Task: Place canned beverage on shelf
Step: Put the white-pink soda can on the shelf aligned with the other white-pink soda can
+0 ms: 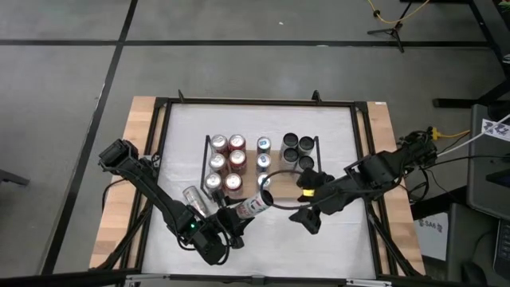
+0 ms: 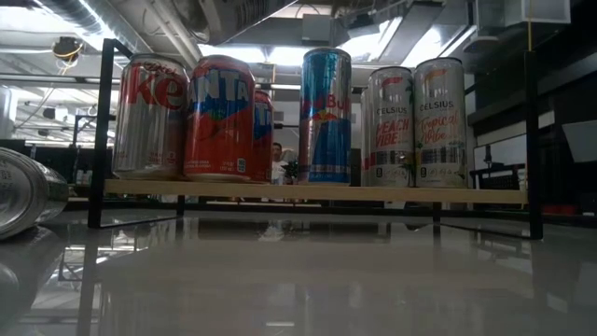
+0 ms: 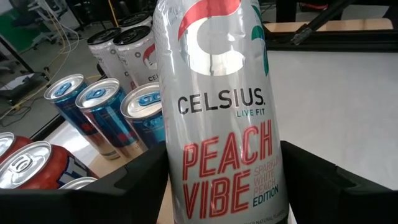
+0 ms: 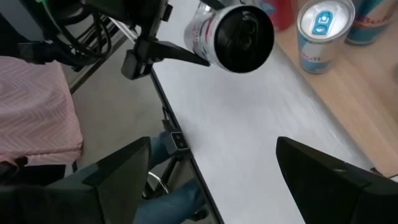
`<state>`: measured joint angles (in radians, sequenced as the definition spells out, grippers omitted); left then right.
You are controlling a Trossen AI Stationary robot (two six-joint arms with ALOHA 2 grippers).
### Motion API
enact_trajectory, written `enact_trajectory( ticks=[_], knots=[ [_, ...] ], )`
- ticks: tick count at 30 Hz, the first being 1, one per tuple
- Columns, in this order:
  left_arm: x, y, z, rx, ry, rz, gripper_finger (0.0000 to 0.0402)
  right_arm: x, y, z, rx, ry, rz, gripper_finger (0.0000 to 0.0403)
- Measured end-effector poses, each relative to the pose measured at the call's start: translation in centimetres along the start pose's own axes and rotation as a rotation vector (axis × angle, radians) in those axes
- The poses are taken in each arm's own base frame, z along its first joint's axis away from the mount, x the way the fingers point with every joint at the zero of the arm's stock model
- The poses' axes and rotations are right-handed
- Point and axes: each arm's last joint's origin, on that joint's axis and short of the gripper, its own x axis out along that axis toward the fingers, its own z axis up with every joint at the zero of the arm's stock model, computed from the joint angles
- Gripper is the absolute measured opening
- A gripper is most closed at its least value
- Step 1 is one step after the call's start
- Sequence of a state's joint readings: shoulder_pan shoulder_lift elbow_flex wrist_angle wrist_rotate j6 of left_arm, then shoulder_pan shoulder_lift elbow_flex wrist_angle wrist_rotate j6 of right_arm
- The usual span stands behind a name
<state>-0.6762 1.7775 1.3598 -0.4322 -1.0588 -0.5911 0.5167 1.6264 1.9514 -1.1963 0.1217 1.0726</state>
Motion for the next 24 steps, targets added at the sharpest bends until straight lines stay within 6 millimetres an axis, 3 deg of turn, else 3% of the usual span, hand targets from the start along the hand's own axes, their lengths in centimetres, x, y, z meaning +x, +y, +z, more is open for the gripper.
enact_trajectory(
  ticks=[24],
  knots=[
    [0.0, 0.0, -0.1, 0.003, 0.001, 0.001, 0.0260, 1.3, 0.1, 0.1, 0.018, 0.041, -0.014, 0.0340]
  ],
)
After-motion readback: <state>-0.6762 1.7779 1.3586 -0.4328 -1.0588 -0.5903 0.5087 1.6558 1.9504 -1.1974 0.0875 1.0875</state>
